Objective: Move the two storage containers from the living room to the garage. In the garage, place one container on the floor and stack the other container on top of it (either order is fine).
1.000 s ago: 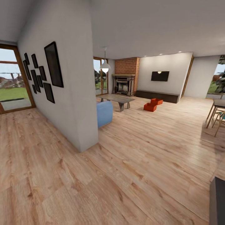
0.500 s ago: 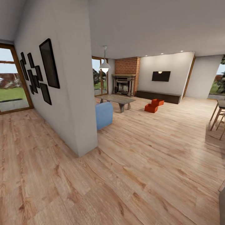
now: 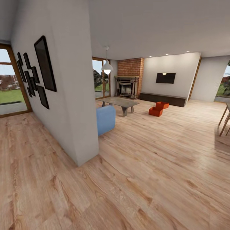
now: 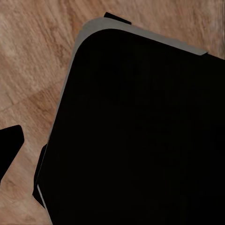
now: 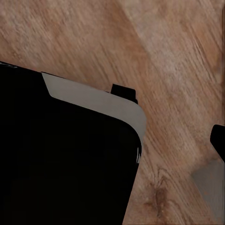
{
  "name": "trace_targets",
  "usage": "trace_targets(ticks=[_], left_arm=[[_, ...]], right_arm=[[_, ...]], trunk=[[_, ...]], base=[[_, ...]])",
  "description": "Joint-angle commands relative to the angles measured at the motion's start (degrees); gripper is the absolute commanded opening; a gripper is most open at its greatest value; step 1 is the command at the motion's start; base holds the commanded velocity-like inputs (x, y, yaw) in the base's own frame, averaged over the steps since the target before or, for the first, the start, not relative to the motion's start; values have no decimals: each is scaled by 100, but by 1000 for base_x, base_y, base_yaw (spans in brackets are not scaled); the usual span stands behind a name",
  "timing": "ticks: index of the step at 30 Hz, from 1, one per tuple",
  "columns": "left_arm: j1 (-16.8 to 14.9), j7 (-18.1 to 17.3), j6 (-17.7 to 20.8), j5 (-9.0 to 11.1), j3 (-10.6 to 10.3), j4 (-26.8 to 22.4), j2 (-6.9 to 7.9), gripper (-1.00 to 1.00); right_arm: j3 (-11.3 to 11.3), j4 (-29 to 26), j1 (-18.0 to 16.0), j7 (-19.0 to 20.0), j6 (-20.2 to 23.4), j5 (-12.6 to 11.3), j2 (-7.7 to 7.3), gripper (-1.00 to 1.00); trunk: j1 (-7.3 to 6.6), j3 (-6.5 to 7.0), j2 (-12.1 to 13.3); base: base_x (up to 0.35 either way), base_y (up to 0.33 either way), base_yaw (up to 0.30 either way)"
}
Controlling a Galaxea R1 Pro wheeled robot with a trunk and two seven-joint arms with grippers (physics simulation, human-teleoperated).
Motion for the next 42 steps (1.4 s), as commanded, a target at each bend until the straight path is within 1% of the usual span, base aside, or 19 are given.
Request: trace_targets(ticks=[1, 14, 17, 22, 42], left_arm=[[0, 3, -10, 22, -1, -4, -2, 100], [0, 3, -34, 19, -15, -4, -11, 100], [0, 3, -37, 19, -15, -4, -11, 100], [0, 3, -41, 19, -15, -4, -11, 100], [0, 3, -37, 19, -15, -4, -11, 100]], right_arm=[[37, 11, -3, 30, -28, -61, 0, 100], [39, 11, -1, 34, -3, -85, -6, 100], [37, 11, -2, 38, 7, -88, -37, 100], [30, 11, -3, 39, 5, -94, -43, 100], [34, 11, -3, 39, 4, -96, -21, 100]], trunk=[[3, -5, -2], [3, -5, -2], [3, -5, -2], [3, -5, -2], [3, -5, -2]], base=[[325, 0, 0], [325, 0, -27], [325, 0, -215], [325, 0, -246], [325, 0, -251]])
